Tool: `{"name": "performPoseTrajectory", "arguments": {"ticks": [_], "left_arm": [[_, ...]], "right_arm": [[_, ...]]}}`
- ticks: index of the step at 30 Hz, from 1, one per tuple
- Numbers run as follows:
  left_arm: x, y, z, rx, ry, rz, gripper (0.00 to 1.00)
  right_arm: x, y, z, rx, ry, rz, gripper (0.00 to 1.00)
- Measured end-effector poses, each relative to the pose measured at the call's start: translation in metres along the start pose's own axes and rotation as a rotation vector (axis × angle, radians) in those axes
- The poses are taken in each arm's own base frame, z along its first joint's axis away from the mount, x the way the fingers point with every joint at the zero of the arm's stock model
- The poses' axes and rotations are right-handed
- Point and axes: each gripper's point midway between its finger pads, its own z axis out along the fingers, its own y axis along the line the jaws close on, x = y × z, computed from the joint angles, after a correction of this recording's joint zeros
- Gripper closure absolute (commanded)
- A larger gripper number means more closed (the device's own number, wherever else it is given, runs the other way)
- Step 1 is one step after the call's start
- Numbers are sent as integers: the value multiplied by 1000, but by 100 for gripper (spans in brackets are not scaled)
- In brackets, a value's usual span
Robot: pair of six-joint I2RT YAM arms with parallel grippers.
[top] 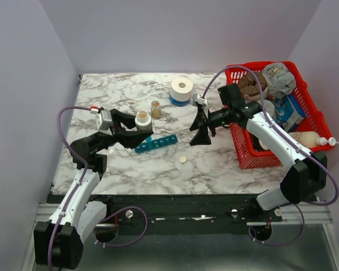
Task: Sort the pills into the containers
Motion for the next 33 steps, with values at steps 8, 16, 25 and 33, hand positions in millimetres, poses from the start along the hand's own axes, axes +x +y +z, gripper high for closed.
{"name": "performPoseTrajectory", "arguments": {"ticks": [8,16,25,33], "left_arm": [[39,53,-23,-297,279,228,100],[93,84,-73,-425,597,391,100],[182,88,-98,-304,880,291,100],[237,88,-125,-247,1076,187,100]], "right_arm": [[-1,-1,-4,11,-6,-9,16],[-1,-2,-4,11,-5,-9,16],[0,-3,-5,16,-6,-5,16],[1,-4,-6,20,-6,0,16]]}}
